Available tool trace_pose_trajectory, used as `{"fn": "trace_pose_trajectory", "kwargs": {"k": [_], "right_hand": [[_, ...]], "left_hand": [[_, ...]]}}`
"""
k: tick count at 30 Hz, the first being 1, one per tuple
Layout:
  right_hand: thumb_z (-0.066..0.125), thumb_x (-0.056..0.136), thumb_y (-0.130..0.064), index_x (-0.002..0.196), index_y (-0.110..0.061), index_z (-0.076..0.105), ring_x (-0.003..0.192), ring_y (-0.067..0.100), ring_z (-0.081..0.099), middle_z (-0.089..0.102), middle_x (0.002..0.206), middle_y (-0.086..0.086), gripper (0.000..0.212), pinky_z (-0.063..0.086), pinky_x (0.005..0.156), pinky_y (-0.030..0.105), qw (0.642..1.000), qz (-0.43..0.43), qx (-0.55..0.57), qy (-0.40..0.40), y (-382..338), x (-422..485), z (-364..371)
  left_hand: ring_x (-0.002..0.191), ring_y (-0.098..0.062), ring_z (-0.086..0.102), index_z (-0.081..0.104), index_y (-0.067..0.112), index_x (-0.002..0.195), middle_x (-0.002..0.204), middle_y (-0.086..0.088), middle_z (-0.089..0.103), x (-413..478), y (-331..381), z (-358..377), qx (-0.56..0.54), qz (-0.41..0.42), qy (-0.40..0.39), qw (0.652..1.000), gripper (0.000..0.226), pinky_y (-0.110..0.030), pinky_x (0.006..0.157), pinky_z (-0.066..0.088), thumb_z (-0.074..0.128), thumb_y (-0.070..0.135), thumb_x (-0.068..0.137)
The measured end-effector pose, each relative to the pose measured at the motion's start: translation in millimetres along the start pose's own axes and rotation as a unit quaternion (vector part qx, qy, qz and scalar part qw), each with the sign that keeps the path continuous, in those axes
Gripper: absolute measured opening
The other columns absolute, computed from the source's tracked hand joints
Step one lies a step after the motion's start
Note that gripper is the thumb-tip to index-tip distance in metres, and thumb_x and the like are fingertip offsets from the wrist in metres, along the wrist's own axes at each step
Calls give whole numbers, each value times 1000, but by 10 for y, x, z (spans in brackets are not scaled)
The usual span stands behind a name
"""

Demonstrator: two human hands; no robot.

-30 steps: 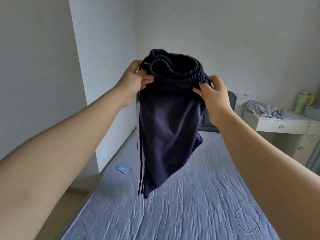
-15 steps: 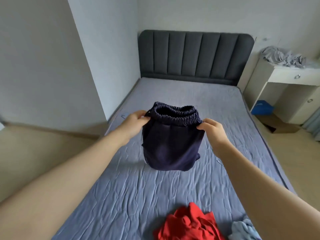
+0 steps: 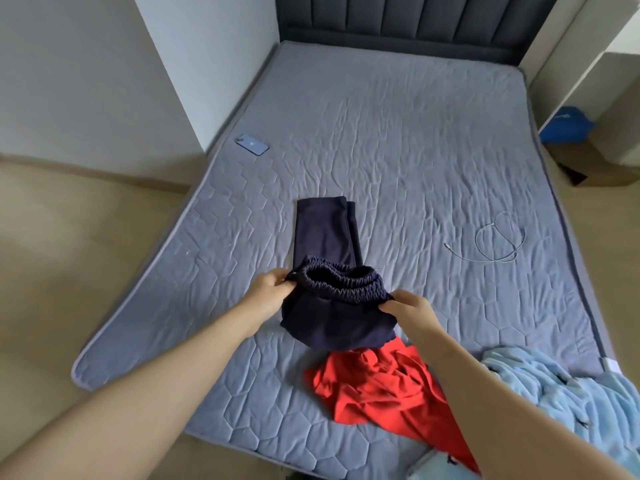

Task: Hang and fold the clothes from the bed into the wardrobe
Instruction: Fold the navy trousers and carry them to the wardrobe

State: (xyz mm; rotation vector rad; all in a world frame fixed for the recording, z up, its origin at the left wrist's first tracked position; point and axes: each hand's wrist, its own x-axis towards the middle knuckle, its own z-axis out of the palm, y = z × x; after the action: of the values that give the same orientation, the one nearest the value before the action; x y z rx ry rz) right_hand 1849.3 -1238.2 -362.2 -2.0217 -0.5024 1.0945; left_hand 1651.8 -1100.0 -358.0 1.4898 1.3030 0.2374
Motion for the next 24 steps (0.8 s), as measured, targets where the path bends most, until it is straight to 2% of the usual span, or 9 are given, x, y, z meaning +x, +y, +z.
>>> {"fn": "trace_pose_trajectory", "kwargs": {"k": [2,4,6,9,11,13,15,19,24], "right_hand": [[63,82,-13,80,-12,64,62,18,46,55,80,11,3,38,54,24,998,-14,-60,20,41,200,25],[64,83,-20,78,-22,62,60,17,48,58,79,9,7,43,54,26,996,-14,-82,30,-15,420,70],[62,86,-18,72,-23,58,55,17,49,53,68,7,15,49,48,26,999,18,-13,31,-188,700,146],[51,91,-11,75,-18,53,43,14,50,51,64,7,18,44,38,19,995,-4,86,57,-600,1231,181],[47,93,-12,107,-18,53,60,15,54,57,84,4,16,45,54,22,991,-36,111,58,-766,1572,237],[48,94,-14,144,-23,24,94,16,55,48,117,-4,57,41,77,25,992,-63,110,13,-702,1867,326],[49,94,-13,150,-25,8,109,18,51,36,136,-5,70,38,84,26,996,-79,43,-24,-422,2030,457],[48,93,-18,149,-33,8,131,21,39,23,154,-7,70,34,97,28,984,-83,-146,-63,399,2212,705],[46,93,-20,149,-32,12,142,15,18,13,157,-9,67,22,114,39,942,-80,-298,-133,1235,2317,970]], "left_hand": [[81,-11,55,58,35,88,88,7,60,164,-30,48,19,-14,28,999,13,-24,69,42,50,25,92],[66,-10,50,56,28,97,78,4,54,374,18,111,-13,-37,28,999,10,-19,53,45,47,24,94],[54,-11,46,54,23,103,68,0,49,642,155,134,-34,-56,47,997,12,-16,38,42,44,22,96],[48,-14,48,51,16,111,66,-4,52,1172,516,137,-31,-27,98,994,18,-11,31,36,40,20,97],[68,-16,59,39,19,130,93,-7,61,1545,675,166,-68,-7,85,994,33,-18,42,47,40,21,98],[104,-20,55,10,28,146,136,-6,45,1864,636,228,-69,9,48,996,60,-31,73,53,44,24,97],[127,-23,42,-6,31,148,151,-4,27,2059,374,364,8,6,32,999,74,-36,100,38,46,25,95],[140,-19,24,1,25,149,156,-1,14,2154,-443,765,168,65,-20,983,76,-31,110,22,49,14,92],[140,-18,22,6,24,149,156,4,13,2220,-1323,1216,353,96,-95,926,73,-41,108,31,50,21,91]]}}
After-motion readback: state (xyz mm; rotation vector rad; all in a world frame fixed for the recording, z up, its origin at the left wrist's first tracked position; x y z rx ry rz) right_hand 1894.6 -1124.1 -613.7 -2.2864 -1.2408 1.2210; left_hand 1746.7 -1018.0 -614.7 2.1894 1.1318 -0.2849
